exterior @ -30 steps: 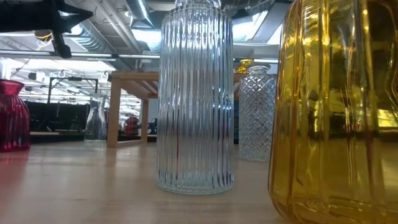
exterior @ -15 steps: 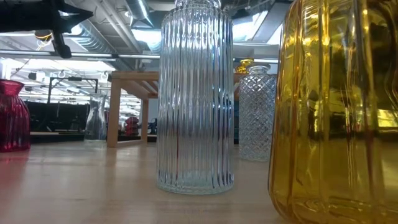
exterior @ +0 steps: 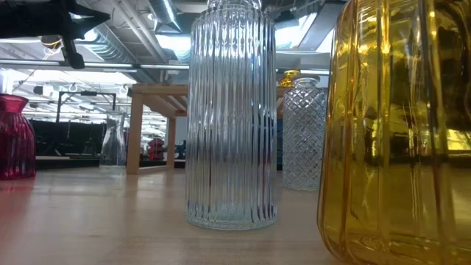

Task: Sort vases onto shelf
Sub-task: Put the red vase on the shelf

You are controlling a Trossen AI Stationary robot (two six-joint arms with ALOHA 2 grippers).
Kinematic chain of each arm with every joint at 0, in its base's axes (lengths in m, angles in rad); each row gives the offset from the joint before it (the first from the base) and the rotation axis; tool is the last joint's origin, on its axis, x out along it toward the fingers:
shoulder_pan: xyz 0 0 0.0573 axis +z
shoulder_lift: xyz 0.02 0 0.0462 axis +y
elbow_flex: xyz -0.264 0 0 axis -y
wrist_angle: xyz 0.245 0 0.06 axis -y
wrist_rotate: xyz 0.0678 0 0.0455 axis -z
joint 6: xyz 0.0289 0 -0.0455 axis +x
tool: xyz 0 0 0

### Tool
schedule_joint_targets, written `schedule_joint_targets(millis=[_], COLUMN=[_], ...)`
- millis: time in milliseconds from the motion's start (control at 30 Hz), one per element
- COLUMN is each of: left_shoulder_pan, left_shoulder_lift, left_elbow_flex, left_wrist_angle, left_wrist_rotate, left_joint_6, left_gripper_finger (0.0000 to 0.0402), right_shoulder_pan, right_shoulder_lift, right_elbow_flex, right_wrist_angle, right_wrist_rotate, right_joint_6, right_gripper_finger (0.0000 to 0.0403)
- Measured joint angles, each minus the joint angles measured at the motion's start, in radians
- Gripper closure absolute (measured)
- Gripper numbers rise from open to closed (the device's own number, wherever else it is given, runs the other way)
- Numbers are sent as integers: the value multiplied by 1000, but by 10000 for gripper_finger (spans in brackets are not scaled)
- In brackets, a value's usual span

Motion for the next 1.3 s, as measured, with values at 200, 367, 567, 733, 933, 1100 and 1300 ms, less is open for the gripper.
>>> schedule_joint_targets(millis=[200, 367, 567, 733, 933, 1100, 1300], left_shoulder_pan=[0, 0, 0, 0, 0, 0, 0], left_shoulder_lift=[0, 0, 0, 0, 0, 0, 0], left_elbow_flex=[0, 0, 0, 0, 0, 0, 0], left_wrist_angle=[0, -11, -17, -18, -18, -18, -21], left_wrist_rotate=[0, 0, -6, -15, -15, -15, -19], left_joint_6=[0, 0, 0, 0, 0, 0, 0], left_gripper_finger=[401, 401, 401, 401, 401, 401, 401], right_shoulder_pan=[-1, -9, -87, -178, -272, -341, -442], right_shoulder_lift=[7, 5, 5, 7, -1, -68, -165], right_elbow_flex=[1, 4, 29, 74, 151, 200, 270], right_wrist_angle=[0, -7, -100, -191, -253, -252, -309], right_wrist_rotate=[27, 27, 19, 35, 31, 8, -11], right_joint_6=[-25, -4, 69, 80, 112, 160, 209], right_gripper_finger=[244, 308, 327, 336, 351, 354, 355])
